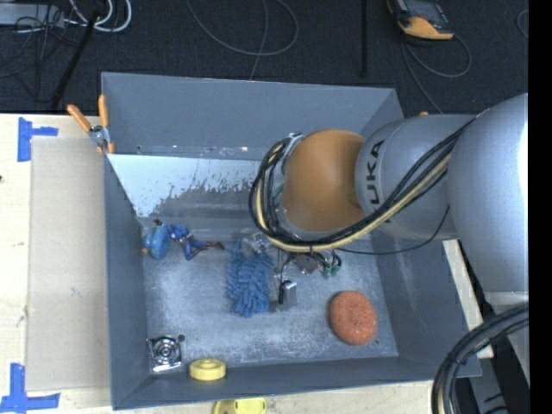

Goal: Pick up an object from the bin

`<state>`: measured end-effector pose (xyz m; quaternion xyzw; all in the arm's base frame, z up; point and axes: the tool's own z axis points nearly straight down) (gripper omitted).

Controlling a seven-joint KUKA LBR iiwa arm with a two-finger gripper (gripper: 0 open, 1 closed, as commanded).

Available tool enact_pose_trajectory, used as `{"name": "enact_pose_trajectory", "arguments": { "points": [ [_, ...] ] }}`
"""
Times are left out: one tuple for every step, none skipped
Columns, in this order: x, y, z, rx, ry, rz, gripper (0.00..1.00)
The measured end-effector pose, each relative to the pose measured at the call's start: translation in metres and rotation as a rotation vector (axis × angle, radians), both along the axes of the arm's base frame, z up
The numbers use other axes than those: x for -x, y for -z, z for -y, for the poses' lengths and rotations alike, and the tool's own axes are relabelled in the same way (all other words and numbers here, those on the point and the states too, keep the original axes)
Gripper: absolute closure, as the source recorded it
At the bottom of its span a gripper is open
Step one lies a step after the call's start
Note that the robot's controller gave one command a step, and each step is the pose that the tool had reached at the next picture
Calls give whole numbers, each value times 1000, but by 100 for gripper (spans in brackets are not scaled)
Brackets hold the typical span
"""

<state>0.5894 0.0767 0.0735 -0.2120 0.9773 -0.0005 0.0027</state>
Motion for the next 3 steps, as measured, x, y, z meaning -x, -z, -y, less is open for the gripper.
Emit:
{"name": "enact_pose_trajectory", "arguments": {
  "points": [
    [-10, 1, -12, -2, -45, 2, 100],
    [-10, 1, -12, -3, -44, 2, 100],
    [-13, -169, -35, -2, -39, 3, 100]
  ]
}}
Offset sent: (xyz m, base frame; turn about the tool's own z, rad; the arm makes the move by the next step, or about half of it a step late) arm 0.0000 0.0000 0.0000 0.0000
